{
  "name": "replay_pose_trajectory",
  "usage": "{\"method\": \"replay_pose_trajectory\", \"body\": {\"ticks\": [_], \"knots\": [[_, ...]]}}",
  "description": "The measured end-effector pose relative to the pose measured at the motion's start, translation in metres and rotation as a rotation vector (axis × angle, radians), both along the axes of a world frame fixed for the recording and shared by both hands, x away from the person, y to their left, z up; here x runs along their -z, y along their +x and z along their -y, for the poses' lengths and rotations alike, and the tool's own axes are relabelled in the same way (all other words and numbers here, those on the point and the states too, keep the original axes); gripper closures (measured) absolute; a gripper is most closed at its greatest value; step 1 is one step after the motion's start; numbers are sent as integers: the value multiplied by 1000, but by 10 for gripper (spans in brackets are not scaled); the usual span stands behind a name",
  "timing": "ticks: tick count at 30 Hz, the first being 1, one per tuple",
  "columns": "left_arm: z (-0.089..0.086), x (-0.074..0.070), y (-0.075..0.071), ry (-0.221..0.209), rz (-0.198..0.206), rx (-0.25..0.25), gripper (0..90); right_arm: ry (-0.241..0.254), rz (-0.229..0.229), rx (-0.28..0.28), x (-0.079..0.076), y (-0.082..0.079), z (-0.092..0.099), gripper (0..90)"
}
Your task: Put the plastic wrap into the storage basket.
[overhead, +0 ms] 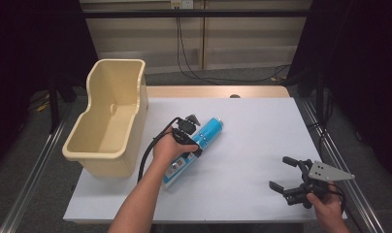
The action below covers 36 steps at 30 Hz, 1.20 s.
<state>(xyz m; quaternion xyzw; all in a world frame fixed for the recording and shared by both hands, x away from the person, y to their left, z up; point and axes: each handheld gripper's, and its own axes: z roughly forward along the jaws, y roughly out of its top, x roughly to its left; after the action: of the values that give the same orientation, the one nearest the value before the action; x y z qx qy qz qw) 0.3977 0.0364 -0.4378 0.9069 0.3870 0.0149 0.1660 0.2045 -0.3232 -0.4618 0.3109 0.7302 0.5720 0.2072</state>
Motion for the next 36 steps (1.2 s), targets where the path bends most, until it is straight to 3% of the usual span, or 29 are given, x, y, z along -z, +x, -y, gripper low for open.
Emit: {"method": "replay_pose_trajectory", "body": {"ticks": [7,10,14,19,21,24,30,36], "knots": [[4,2,2,1,-23,0,232,0,0,0,0,0,0,0],[6,6,3,27,-43,14,234,-3,2,-1,0,0,0,0],[9,9,2,29,-71,-14,291,-3,2,-1,0,0,0,0],[12,8,2,51,-69,-12,316,-2,0,2,0,0,1,0],[15,6,1,81,-66,-9,318,-1,1,1,0,0,1,0],[14,4,2,68,-111,-41,320,-3,-2,2,0,0,1,0],[6,-7,1,66,-137,-61,321,-2,0,1,1,1,1,0],[-3,-26,0,57,-127,-95,321,0,1,4,0,1,1,0]]}}
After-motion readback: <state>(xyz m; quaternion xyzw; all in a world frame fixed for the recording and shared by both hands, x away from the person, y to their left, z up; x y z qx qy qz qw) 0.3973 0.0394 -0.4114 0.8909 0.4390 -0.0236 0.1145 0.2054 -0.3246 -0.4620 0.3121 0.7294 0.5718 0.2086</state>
